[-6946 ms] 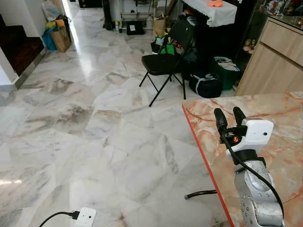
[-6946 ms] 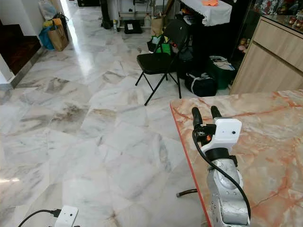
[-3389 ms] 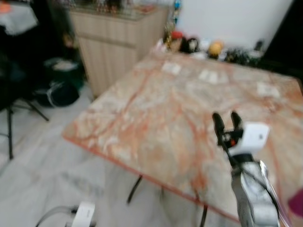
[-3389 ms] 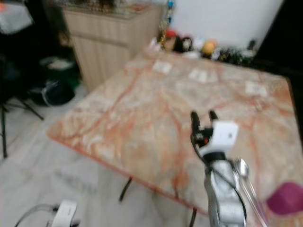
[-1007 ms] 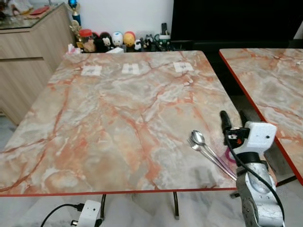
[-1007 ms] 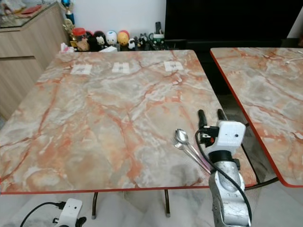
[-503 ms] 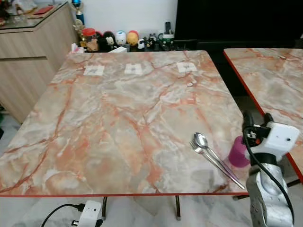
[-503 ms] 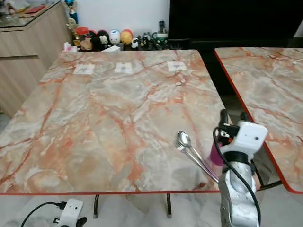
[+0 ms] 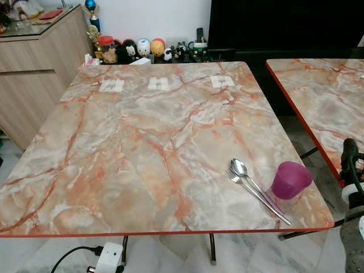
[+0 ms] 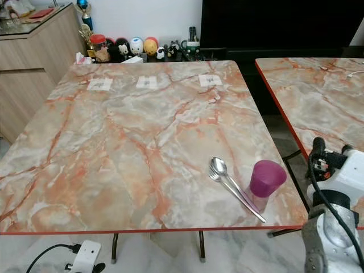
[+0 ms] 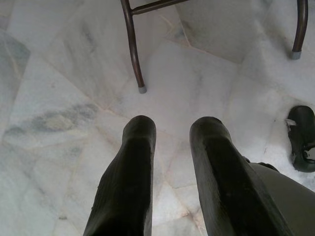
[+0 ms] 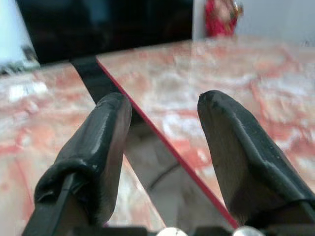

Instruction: Setting the table

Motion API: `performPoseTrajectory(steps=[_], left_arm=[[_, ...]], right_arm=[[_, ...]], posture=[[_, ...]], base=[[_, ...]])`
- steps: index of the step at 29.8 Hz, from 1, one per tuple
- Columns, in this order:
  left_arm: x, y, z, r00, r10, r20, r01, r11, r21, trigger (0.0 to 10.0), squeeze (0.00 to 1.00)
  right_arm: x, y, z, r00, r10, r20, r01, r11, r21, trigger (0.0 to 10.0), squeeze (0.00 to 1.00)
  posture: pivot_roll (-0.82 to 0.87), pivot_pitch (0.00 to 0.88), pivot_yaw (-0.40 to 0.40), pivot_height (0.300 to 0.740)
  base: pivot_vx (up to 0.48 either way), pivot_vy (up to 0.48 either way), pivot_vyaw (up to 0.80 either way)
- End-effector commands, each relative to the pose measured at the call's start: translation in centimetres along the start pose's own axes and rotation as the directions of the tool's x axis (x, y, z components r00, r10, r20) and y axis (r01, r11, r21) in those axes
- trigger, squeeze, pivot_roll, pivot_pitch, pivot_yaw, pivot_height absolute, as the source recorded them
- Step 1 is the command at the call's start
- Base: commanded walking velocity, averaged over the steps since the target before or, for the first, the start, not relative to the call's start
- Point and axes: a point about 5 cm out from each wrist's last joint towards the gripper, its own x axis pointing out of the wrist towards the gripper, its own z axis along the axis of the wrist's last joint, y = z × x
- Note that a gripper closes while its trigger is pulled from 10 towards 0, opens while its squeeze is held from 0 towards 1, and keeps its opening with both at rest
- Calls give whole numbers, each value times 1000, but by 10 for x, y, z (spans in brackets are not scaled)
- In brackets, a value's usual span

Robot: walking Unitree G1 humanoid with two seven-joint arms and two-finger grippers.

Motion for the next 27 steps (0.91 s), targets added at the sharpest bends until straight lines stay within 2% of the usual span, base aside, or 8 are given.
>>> performPoseTrajectory(steps=[1, 8, 9, 10, 13, 14, 15, 27], left_arm=[[0, 0, -2, 1000, -5, -13, 6, 1000, 9, 10000, 0], [0, 2, 1, 1000, 0, -5, 0, 1000, 11, 10000, 0], [0, 3, 1, 1000, 2, -4, -2, 1000, 12, 10000, 0], [0, 4, 1, 1000, 3, -5, -3, 1000, 13, 10000, 0], [-1, 6, -2, 1000, 8, -15, -8, 1000, 15, 10000, 0], [-1, 7, -3, 1000, 8, -18, -8, 1000, 17, 10000, 0], [-1, 7, -3, 1000, 9, -19, -8, 1000, 18, 10000, 0], [-1, 8, -3, 1000, 8, -19, -8, 1000, 31, 10000, 0]], right_arm=[[2, -6, -1, 998, -46, -51, 50, 995, 89, 10000, 0], [9, -9, -10, 989, -36, -145, 52, 993, 110, 10000, 0], [10, -5, -14, 984, -1, -176, 21, 993, 113, 10000, 816], [9, -3, -16, 981, 19, -194, 2, 994, 112, 10000, 1000], [9, 6, -26, 963, 85, -257, -53, 990, 127, 10000, 1000], [9, 10, -32, 951, 111, -288, -77, 989, 128, 10000, 404], [10, 12, -35, 947, 121, -299, -85, 988, 130, 10000, 0], [14, 18, -39, 933, 147, -328, -94, 981, 171, 10000, 0]], posture=[[-5, 0, 8, 740], [6, 0, 6, 740], [9, 0, 5, 740], [10, 0, 6, 740], [11, 0, 9, 740], [12, 0, 9, 740], [14, 0, 9, 740], [18, 0, 13, 740]], base=[[0, 0, 0], [0, 0, 0], [0, 0, 0], [0, 0, 0], [0, 0, 0], [0, 0, 0], [0, 0, 0], [0, 0, 0]])
